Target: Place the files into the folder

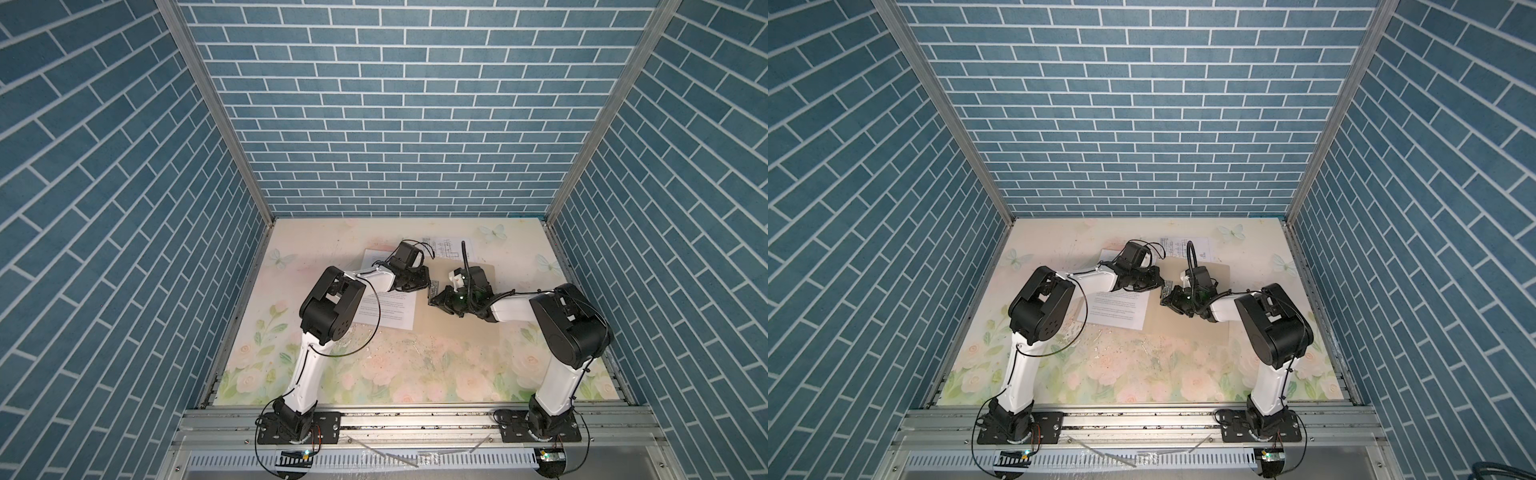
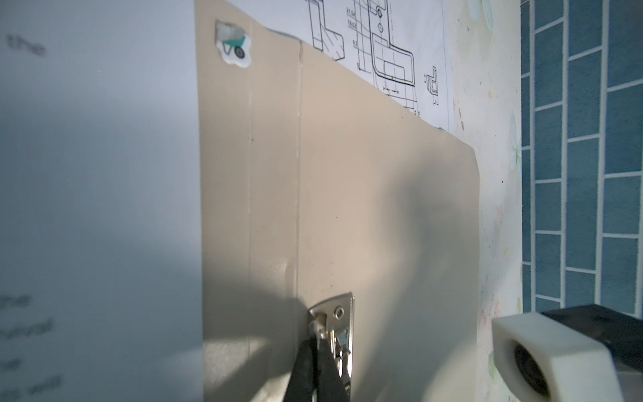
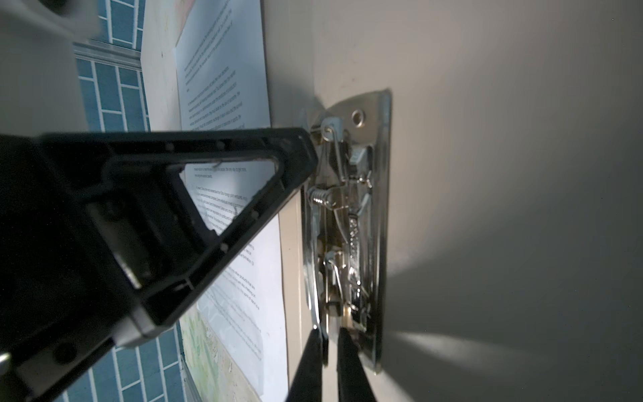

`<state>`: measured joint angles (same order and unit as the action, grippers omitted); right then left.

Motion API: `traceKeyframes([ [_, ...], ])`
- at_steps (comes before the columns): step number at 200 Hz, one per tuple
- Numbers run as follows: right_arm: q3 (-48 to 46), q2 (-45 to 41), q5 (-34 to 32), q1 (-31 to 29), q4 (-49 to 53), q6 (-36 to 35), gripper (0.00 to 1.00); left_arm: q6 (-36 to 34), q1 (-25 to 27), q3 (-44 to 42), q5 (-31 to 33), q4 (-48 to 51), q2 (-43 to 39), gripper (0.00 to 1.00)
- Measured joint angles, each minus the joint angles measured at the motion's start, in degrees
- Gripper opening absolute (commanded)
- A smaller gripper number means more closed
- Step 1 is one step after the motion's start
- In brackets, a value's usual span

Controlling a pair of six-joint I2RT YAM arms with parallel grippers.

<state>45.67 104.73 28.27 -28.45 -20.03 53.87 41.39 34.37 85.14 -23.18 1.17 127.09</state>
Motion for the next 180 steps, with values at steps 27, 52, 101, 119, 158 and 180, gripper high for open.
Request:
traceKeyframes([
  [27,0.0,0.3,0.2,-0.2,-0.7,0.8,0.12,0.0,0.0,-0.2,0.2,-0.2,0.0,0.07],
  [52,-0.2,0.3,0.2,-0.3,-1.2,1.4,0.11,0.0,0.1,-0.4,0.2,-0.5,-0.1,0.07],
  [101,-0.7,0.4,0.4,-0.5,-2.1,1.7,0.13,0.0,0.1,-0.7,0.2,-0.9,-0.2,0.07],
  [119,-0.7,0.8,0.6,-0.7,-2.7,1.9,0.13,0.0,0.1,-0.7,0.3,-0.9,-0.2,0.07],
  [158,-0.7,1.2,0.8,-1.1,-3.4,1.9,0.09,0.0,0.1,-1.2,0.6,-1.0,-0.5,0.06],
  [180,-0.8,1.2,0.8,-1.2,-3.5,1.9,0.09,0.0,0.1,-1.3,0.9,-0.9,-0.7,0.06],
])
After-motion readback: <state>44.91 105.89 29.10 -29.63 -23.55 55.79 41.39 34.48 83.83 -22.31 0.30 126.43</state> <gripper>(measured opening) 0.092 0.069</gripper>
